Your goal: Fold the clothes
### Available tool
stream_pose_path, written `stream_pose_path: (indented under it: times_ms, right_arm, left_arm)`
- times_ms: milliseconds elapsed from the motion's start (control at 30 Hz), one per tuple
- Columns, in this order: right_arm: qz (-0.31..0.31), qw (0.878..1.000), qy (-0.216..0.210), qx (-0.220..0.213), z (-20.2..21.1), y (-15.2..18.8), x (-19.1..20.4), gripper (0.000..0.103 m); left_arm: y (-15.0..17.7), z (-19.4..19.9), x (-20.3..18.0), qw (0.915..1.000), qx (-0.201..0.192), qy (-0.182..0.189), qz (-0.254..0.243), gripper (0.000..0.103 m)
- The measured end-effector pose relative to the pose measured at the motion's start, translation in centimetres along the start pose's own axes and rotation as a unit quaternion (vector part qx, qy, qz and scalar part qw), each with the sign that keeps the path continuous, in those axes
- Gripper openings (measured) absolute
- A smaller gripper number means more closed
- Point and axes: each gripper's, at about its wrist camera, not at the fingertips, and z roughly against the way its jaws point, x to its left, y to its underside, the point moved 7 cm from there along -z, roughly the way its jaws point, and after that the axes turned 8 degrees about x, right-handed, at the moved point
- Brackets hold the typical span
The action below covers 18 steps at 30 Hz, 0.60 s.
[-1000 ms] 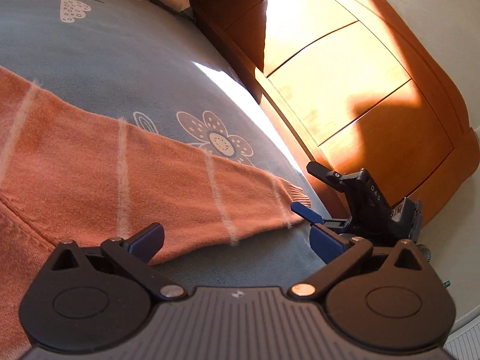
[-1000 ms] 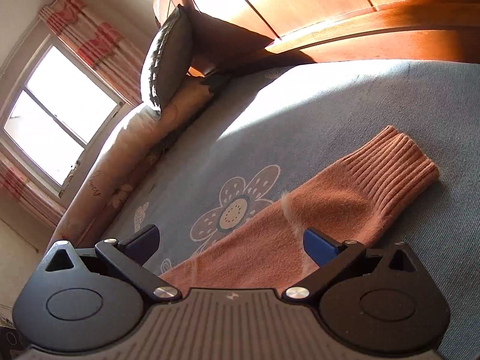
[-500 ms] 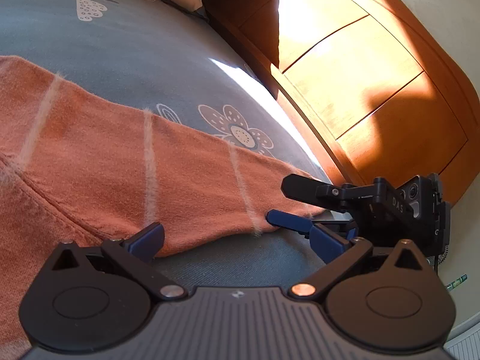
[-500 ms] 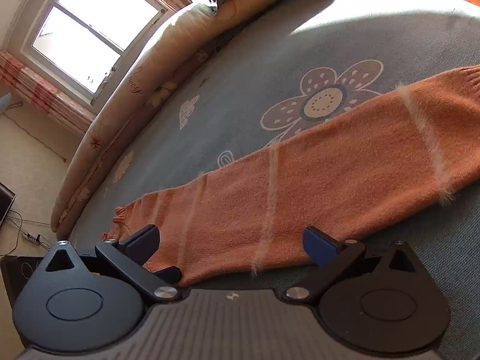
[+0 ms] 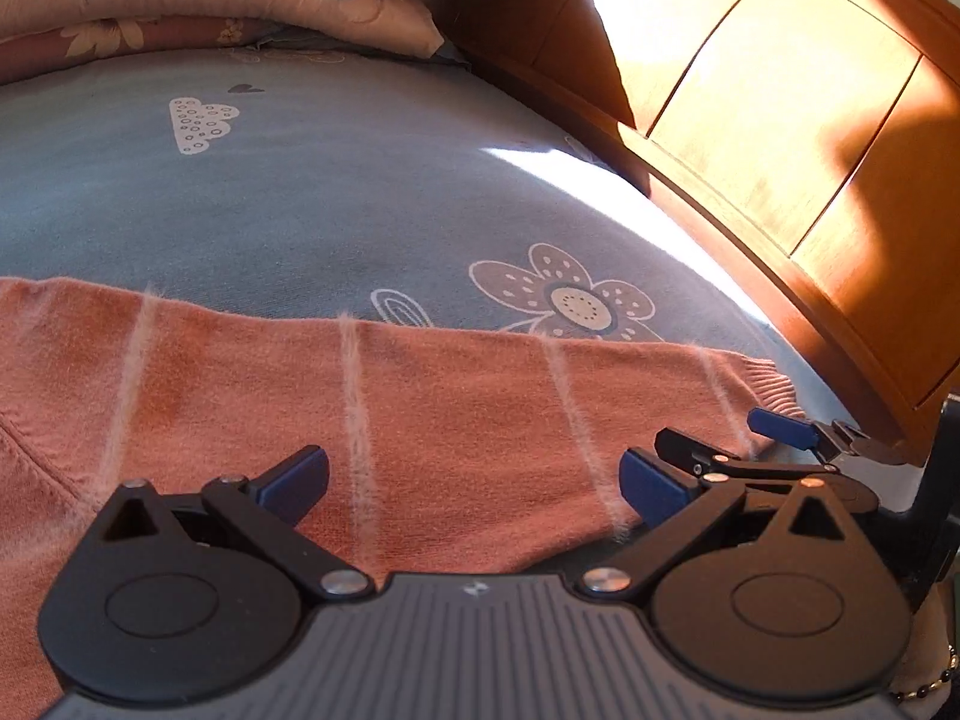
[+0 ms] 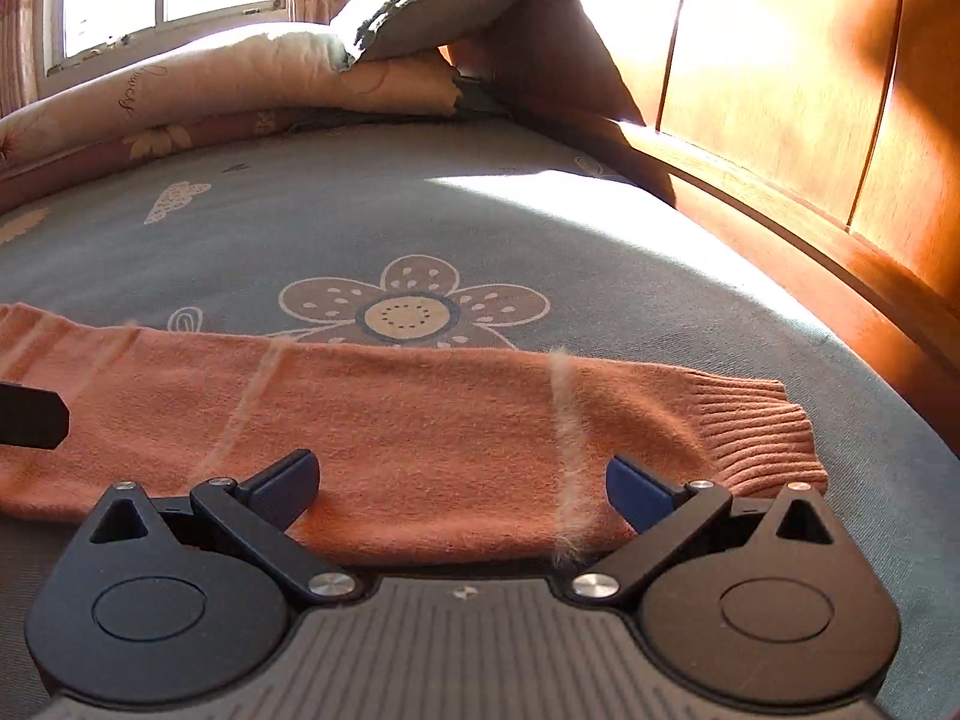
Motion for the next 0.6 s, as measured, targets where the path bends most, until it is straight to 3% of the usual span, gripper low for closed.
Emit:
stream_pose_path:
  times_ms: [67,200,333,433,533,600]
  right_arm:
    - [0.012,1.0,-0.012,0.001,0.0,0.2,-0.4,0.103]
    - [0.032,0.999,-0.031,0.016,0.8,0.6,-0.8,0.103]
    - [0.033,0.999,-0.03,0.02,1.0,0.5,-0.7,0.103]
    - [0.03,0.999,-0.027,0.02,0.9,0.5,-0.5,0.103]
    - [0.03,0.999,-0.023,0.02,0.6,0.4,-0.3,0.103]
    - [0.032,0.999,-0.023,0.02,0.5,0.3,-0.3,0.103]
  left_arm:
    - [0.6,-1.3,-0.3,0.9988,0.018,-0.041,-0.021,0.102]
    - [2.4,-1.7,-1.4,0.9917,0.025,-0.083,-0.094,0.102]
    - [2.9,-0.4,-1.7,0.9894,0.037,-0.074,-0.119,0.102]
    - [2.3,0.3,-1.1,0.9931,0.026,-0.056,-0.1,0.102]
    - [2.4,-0.9,-0.2,0.993,0.041,-0.065,-0.09,0.102]
    - [3.1,-1.3,-0.6,0.988,0.036,-0.084,-0.124,0.102]
